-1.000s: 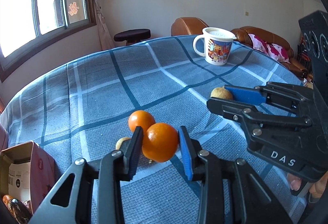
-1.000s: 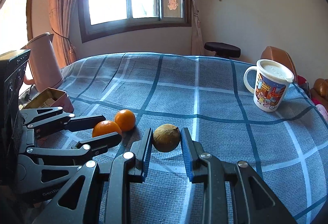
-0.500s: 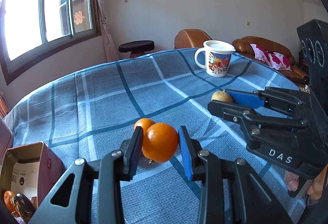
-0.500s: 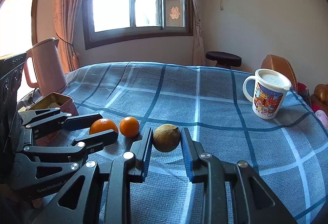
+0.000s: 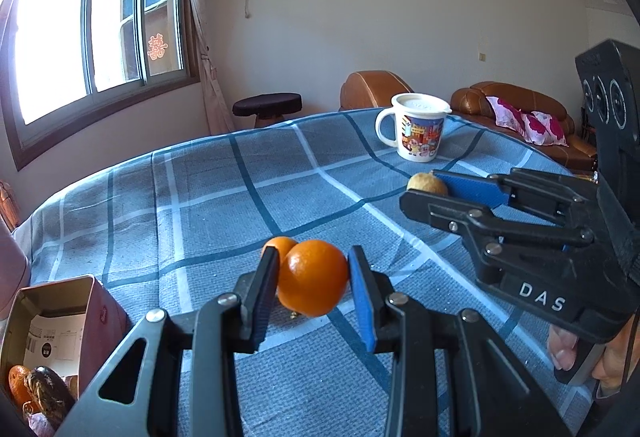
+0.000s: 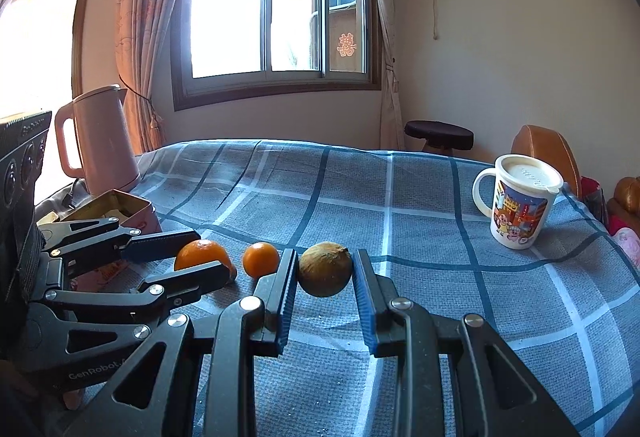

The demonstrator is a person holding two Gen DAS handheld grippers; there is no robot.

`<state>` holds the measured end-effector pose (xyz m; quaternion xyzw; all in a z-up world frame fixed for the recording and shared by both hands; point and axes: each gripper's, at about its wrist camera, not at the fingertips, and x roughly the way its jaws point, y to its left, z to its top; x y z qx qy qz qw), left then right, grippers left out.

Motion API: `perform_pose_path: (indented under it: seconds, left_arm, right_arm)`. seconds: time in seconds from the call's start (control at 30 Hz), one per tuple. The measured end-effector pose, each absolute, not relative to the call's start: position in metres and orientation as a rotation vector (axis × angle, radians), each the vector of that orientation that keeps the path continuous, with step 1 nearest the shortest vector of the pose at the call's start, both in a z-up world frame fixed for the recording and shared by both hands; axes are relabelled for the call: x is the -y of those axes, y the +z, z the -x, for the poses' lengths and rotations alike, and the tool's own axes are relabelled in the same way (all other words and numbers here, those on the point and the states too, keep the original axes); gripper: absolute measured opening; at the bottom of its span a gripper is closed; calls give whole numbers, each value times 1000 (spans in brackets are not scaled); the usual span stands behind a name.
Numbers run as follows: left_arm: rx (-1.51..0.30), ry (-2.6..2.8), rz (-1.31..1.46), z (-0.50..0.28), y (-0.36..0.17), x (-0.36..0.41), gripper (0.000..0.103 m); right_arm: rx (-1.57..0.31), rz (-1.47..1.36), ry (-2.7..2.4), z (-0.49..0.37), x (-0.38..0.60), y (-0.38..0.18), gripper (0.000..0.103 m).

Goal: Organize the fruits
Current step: 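Lift the orange and brown fruit with both grippers and carry toward the tin box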

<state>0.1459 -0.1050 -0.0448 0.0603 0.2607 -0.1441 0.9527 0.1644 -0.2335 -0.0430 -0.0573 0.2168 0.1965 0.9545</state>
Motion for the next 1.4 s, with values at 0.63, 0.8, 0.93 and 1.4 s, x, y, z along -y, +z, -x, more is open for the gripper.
perform_pose_path:
  seconds: [0.63,0.8,0.93,1.4]
  left_arm:
    - [-462,-266,-87,-128,-39,95,37]
    - [-451,-264,-83,-125,-38,94,37]
    - [-440,-260,-78,-122,-37,92,37]
    - [-397,-241,-60,-113,-34,87,37]
  right_arm:
    - [-362,130,414,-142,228,-38,30]
    - [-348,129,425,-137,227,-37,30]
    - [-336,132,430,-132,224,-36,30]
    - [-297,120,439,-124,226,-35,30]
